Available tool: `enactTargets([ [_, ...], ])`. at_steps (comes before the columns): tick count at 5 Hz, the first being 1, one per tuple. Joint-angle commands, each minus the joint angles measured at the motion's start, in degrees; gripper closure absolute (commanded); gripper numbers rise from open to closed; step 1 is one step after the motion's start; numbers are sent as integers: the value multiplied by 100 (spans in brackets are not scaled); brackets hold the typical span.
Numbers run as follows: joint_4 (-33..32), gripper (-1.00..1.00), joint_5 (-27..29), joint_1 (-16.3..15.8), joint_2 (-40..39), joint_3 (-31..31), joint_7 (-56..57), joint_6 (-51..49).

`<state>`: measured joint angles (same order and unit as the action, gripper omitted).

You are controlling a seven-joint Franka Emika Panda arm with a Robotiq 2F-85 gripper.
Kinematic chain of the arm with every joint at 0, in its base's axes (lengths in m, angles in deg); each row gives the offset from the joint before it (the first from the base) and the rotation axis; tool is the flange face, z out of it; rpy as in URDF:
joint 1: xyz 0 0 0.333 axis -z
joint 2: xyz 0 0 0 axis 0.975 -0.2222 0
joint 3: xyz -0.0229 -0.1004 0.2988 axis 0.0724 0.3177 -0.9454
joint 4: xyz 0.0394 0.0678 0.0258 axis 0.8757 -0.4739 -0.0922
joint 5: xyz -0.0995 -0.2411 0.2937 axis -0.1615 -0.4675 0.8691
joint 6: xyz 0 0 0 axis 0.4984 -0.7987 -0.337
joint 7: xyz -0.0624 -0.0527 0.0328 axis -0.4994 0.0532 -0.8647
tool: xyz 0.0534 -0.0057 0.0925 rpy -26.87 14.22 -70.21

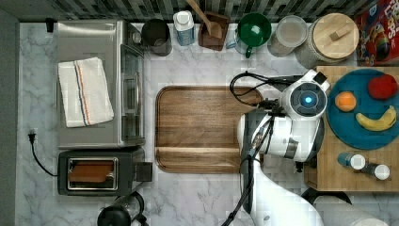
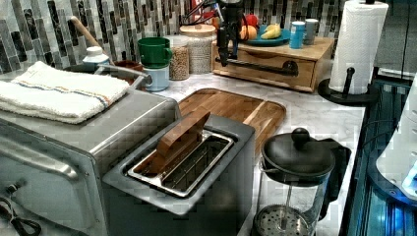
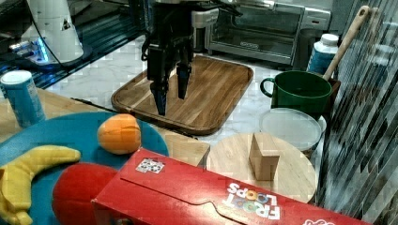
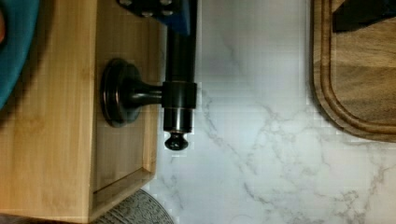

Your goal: Open the drawer.

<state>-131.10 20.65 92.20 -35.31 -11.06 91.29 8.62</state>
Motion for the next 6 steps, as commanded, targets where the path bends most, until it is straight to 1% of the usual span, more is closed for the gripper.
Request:
enactTargets([
  [1, -237, -100, -167, 30, -22, 261, -612, 607],
  [2, -275, -100, -268, -20, 68, 379, -613, 593],
  [3, -122, -100, -293, -76, -67, 353, -713, 302],
  [4, 137, -100, -18, -22, -488, 143, -753, 259],
  [5, 51, -100, 26, -125, -716, 154, -1044, 695],
  [6, 53, -100, -71, -212, -614, 226, -1135, 285],
])
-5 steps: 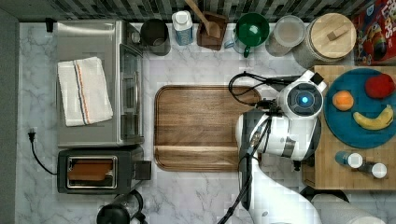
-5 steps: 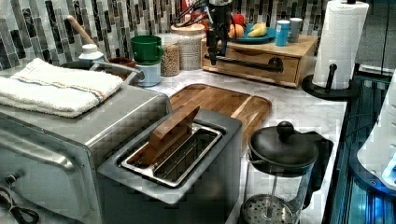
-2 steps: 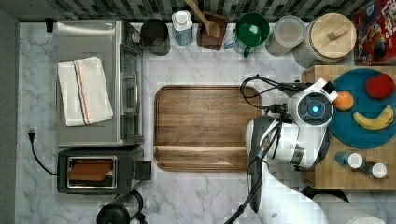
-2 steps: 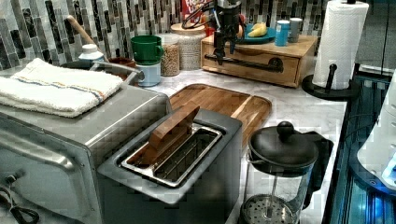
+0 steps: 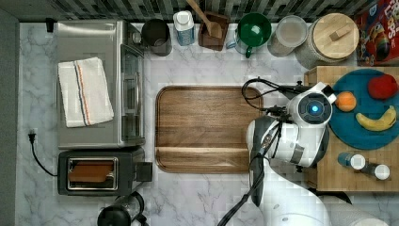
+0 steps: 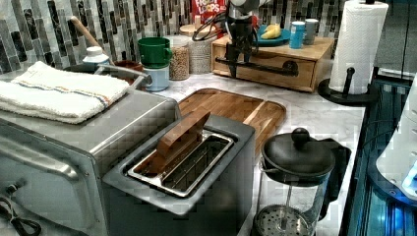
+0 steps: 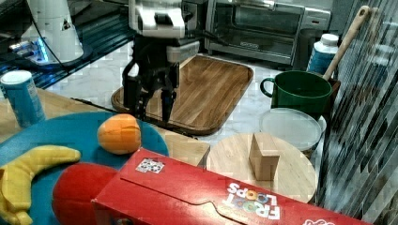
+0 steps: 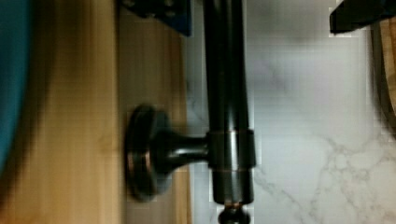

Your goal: Open the drawer.

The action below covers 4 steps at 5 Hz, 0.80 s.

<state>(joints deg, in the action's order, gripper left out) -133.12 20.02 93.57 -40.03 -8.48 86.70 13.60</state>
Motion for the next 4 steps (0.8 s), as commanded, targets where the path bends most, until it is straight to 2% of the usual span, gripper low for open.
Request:
enactTargets([
  [1, 114, -100, -89, -497, 207, -39, -831, -729],
  [2, 28, -100, 77, -551, 281, -278, -688, -817],
  [4, -588, -100, 229, -869, 216, -733, -1067, 209],
])
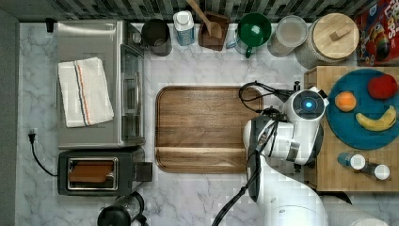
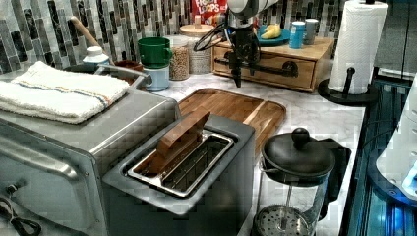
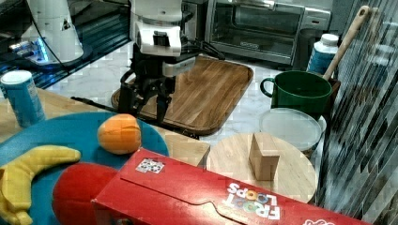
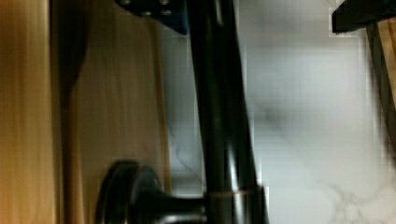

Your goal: Open the drawer.

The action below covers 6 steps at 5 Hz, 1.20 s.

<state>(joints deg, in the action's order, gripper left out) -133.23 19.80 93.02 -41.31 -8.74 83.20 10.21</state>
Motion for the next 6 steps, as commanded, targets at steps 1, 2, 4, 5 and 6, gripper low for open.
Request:
enactTargets([
  [1, -792, -100, 381, -1087, 474, -944, -1352, 419],
  [2, -937, -100, 330, -1298, 676, -1144, -1836, 309],
  [4, -1174, -100, 124, -1453, 907, -1419, -2189, 681],
  [5, -932, -100, 526, -1421, 852, -1595, -2149, 405],
  [6, -881, -100, 495, -1508, 890, -1614, -2467, 407],
])
